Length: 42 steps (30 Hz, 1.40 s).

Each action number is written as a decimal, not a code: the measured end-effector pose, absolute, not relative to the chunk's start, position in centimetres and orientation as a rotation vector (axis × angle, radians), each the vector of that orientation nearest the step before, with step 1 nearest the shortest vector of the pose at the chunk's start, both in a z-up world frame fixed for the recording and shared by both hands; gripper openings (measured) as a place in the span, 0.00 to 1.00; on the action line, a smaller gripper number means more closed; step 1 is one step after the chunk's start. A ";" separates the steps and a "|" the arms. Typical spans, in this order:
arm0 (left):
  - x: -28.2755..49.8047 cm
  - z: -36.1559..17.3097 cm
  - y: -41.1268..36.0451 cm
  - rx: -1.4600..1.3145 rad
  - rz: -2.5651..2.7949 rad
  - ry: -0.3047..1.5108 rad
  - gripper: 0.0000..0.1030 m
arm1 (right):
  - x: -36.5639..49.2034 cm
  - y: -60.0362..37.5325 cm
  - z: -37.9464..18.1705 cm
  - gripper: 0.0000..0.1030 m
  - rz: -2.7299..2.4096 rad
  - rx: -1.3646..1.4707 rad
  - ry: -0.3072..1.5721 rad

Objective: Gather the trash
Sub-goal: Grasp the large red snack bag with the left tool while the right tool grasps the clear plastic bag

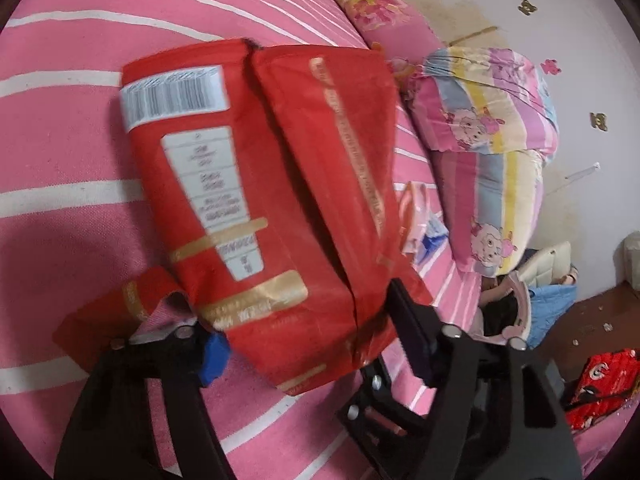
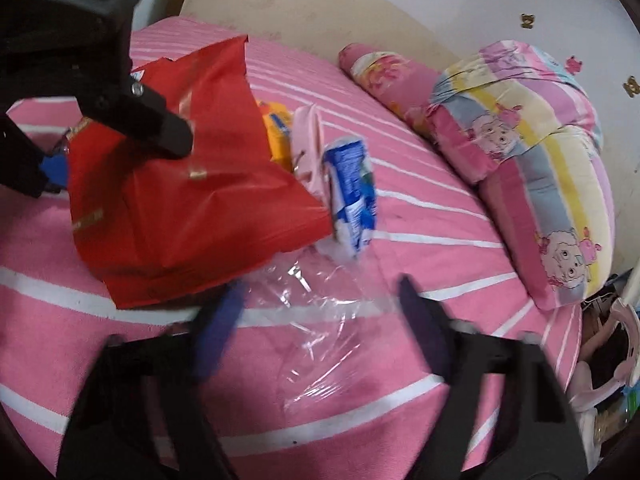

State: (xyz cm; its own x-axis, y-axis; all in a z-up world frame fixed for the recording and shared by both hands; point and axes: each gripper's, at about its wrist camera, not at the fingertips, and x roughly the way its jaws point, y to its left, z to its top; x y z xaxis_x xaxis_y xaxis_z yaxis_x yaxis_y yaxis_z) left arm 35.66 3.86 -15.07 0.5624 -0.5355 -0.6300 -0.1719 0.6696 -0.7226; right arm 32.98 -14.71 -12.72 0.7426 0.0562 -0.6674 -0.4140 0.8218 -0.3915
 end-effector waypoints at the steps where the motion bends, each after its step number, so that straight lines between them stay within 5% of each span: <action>1: 35.6 -15.0 3.8 -0.837 -0.252 0.974 0.59 | 33.0 -14.7 -12.7 0.61 0.271 -0.556 0.691; 6: 35.0 -14.2 3.8 -0.828 -0.296 0.956 0.52 | 33.0 -14.6 -12.0 0.50 0.278 -0.544 0.670; 19: 32.5 -13.0 7.3 -0.838 -0.294 0.938 0.51 | 31.8 -14.4 -10.6 0.48 0.348 -0.494 0.704; 36: 27.2 -14.1 8.4 -0.907 -0.245 0.990 0.61 | 27.9 -13.2 -9.4 0.47 0.398 -0.447 0.768; 42: 24.5 -12.6 8.7 -0.937 -0.279 0.936 0.49 | 25.6 -13.8 -8.3 0.43 0.407 -0.392 0.780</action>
